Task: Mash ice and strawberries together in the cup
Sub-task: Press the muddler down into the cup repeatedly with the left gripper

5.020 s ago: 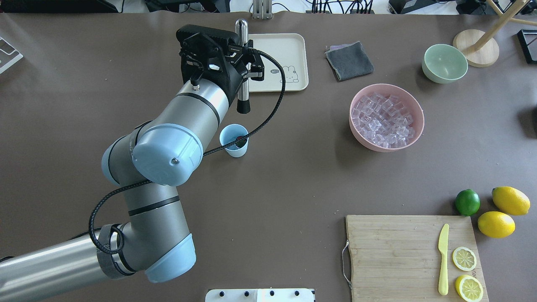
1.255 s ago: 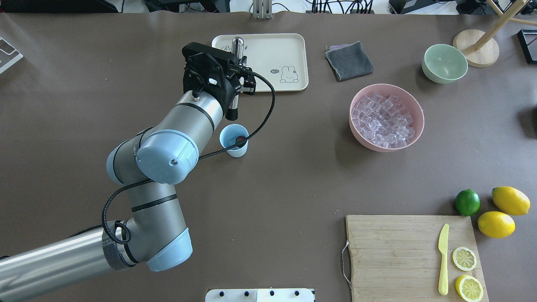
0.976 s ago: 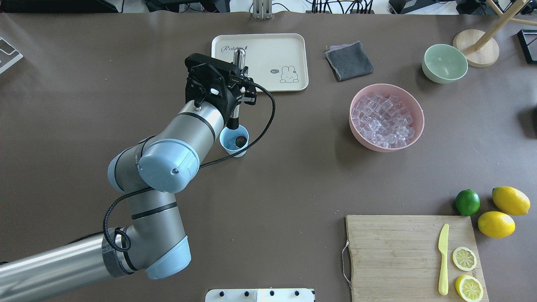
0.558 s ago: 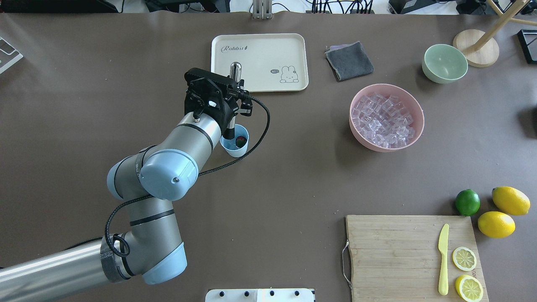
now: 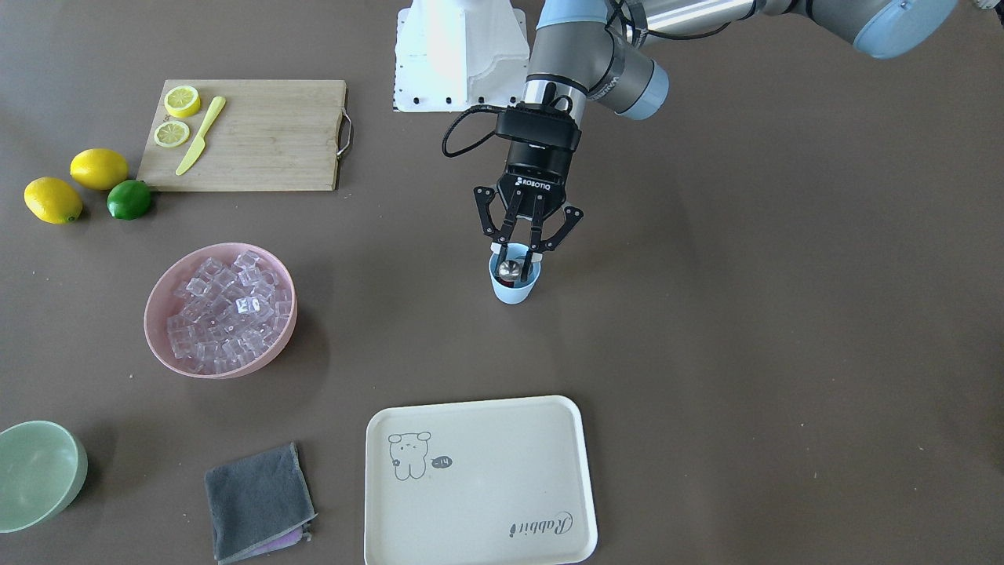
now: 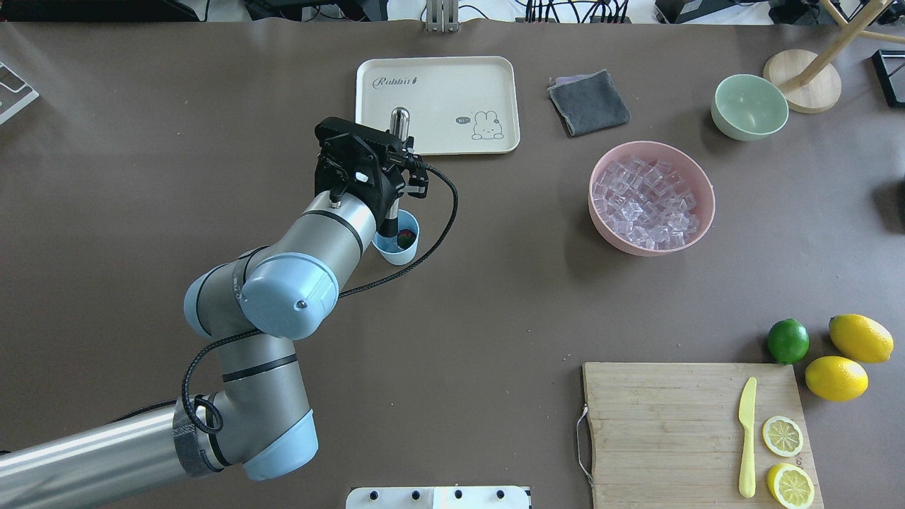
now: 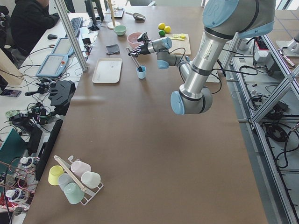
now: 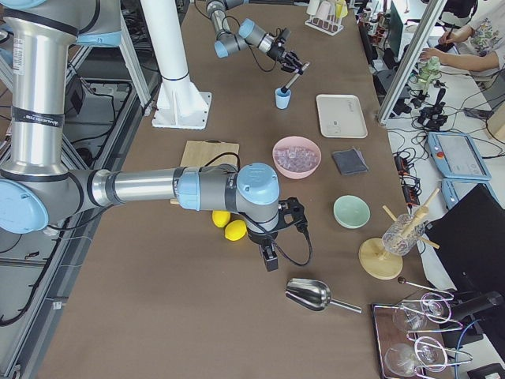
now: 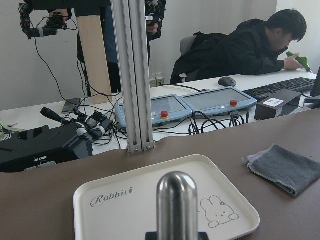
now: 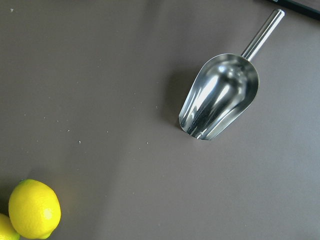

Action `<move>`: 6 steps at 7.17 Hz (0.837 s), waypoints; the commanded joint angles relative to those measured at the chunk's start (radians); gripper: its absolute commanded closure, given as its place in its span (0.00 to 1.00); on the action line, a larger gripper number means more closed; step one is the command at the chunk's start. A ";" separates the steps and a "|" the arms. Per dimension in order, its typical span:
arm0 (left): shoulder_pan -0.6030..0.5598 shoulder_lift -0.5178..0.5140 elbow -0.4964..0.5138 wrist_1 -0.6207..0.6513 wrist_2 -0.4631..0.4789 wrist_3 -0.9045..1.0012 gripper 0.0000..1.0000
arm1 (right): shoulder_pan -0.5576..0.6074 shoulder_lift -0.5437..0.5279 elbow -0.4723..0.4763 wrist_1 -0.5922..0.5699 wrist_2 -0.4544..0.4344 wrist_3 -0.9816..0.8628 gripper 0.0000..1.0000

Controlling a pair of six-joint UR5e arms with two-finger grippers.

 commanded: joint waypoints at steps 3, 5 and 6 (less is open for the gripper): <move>0.028 0.000 0.049 -0.004 0.032 -0.029 1.00 | -0.002 0.000 -0.002 0.002 -0.001 0.000 0.02; 0.022 -0.001 0.027 -0.001 0.032 -0.018 1.00 | -0.002 0.002 -0.002 0.002 -0.002 0.000 0.02; 0.010 0.002 -0.017 0.011 0.025 0.000 1.00 | -0.002 0.002 -0.001 0.002 -0.001 0.000 0.02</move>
